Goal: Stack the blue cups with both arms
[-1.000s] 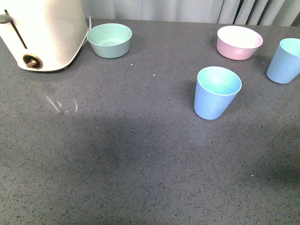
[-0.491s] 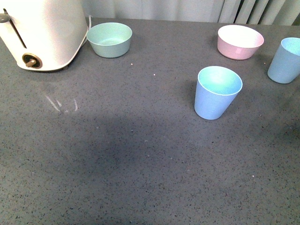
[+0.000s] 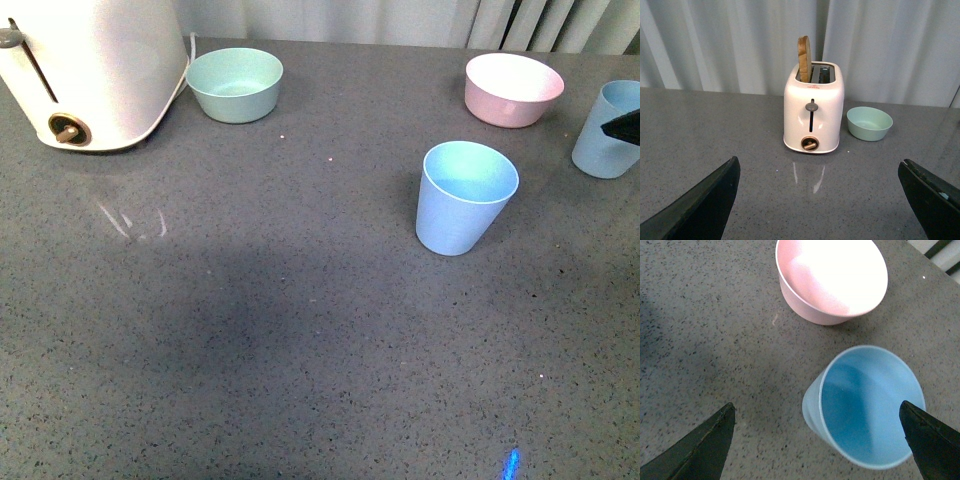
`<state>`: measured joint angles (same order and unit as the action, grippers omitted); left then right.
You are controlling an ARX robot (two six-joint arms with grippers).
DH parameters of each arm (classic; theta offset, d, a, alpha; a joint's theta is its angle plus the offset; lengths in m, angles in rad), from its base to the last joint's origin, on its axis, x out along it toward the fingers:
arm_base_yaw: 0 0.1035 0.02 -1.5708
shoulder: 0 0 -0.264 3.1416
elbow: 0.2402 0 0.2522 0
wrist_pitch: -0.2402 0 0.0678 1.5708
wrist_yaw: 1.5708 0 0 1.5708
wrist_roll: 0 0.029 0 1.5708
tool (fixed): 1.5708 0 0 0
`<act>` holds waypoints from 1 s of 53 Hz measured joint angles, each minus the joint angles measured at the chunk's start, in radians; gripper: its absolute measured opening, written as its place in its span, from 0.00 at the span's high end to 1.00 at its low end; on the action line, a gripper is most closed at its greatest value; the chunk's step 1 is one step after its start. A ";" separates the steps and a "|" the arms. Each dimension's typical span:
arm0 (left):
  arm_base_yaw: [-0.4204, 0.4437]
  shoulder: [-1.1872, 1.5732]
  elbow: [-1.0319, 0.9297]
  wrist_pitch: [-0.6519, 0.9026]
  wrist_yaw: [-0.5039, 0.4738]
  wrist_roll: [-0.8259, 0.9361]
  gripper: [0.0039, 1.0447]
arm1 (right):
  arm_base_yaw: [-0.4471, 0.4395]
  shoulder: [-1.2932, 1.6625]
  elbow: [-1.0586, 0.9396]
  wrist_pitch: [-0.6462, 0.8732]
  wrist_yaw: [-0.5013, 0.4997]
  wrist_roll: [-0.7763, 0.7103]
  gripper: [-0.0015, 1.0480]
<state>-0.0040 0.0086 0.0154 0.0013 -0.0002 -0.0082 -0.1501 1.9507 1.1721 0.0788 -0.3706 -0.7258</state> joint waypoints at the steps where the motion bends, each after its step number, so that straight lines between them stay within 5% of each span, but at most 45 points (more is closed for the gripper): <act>1: 0.000 0.000 0.000 0.000 0.000 0.000 0.08 | 0.005 0.011 0.018 -0.010 0.005 -0.005 0.09; 11: 0.000 0.000 0.000 0.000 0.000 0.000 0.08 | 0.031 0.082 0.106 -0.076 0.031 -0.038 0.10; 20: 0.000 0.000 0.000 0.000 0.000 0.000 0.08 | 0.039 0.119 0.143 -0.128 0.069 -0.066 0.31; 26: 0.000 0.000 0.000 0.000 0.000 0.000 0.08 | 0.038 0.145 0.172 -0.193 0.104 -0.075 0.55; 43: 0.000 0.000 0.000 0.000 0.000 0.000 0.08 | 0.011 0.126 0.175 -0.255 0.069 -0.074 0.99; 53: 0.000 0.000 0.000 0.000 0.000 0.000 0.08 | -0.029 0.014 0.129 -0.325 -0.020 -0.080 0.98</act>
<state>-0.0044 0.0086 0.0154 0.0013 -0.0002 -0.0082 -0.1795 1.9648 1.3014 -0.2459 -0.3908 -0.8055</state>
